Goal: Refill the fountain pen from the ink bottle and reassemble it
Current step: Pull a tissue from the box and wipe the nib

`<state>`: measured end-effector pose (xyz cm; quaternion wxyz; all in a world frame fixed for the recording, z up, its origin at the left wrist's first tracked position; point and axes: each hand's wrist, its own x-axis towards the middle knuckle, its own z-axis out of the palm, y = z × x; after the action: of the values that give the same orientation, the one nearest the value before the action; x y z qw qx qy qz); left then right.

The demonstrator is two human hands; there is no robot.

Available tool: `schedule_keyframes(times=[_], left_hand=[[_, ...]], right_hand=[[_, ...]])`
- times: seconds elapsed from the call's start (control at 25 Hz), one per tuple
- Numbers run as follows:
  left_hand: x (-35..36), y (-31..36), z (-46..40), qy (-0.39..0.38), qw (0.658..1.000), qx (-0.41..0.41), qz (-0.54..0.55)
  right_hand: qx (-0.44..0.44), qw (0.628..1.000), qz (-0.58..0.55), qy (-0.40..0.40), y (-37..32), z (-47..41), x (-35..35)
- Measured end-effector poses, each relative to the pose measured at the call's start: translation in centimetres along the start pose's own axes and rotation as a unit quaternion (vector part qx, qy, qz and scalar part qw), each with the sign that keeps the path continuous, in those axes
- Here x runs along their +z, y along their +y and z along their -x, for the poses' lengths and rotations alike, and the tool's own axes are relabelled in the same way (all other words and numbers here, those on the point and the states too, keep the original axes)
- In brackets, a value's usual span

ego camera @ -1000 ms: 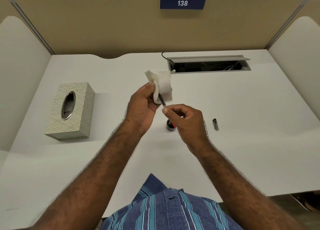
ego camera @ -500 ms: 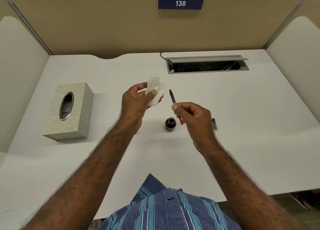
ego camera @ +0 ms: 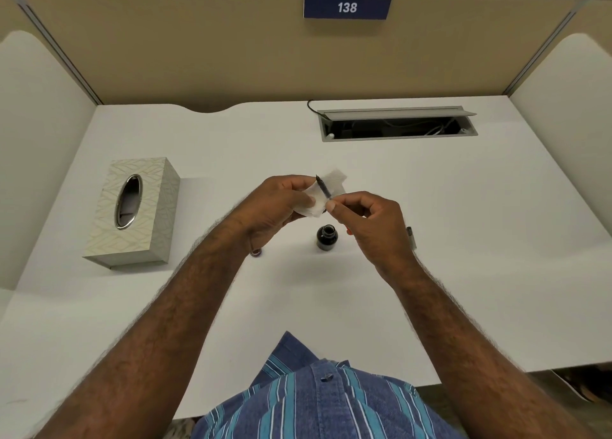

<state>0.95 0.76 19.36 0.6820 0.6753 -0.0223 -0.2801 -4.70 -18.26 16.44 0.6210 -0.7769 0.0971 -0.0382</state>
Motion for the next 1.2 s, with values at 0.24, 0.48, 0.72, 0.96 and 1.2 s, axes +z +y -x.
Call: schedule_keyframes(times=[0.24, 0.48, 0.72, 0.96, 1.2], left_hand=[[-1.9, 0.7, 0.6, -0.083, 0.987, 0.001, 0.135], [-3.1, 0.6, 1.1, -0.125, 0.973, 0.026, 0.194], [-0.9, -0.1, 0.8, -0.032, 0.992, 0.064, 0.108], [1.7, -0.8, 0.3, 0.015, 0.986, 0.068, 0.149], [2.1, -0.9, 0.0, 0.016, 0.981, 0.032, 0.190]], right_hand=[[0.005, 1.000, 0.007, 0.017, 0.2, 0.0, -0.3], [-0.006, 1.000, -0.004, 0.007, -0.2, 0.2, -0.3], [-0.010, 1.000, -0.004, 0.006, -0.4, 0.4, 0.4], [-0.031, 0.999, 0.028, 0.010, -0.3, 1.0, 0.9], [-0.041, 0.998, 0.039, 0.006, -0.2, 1.2, 0.8]])
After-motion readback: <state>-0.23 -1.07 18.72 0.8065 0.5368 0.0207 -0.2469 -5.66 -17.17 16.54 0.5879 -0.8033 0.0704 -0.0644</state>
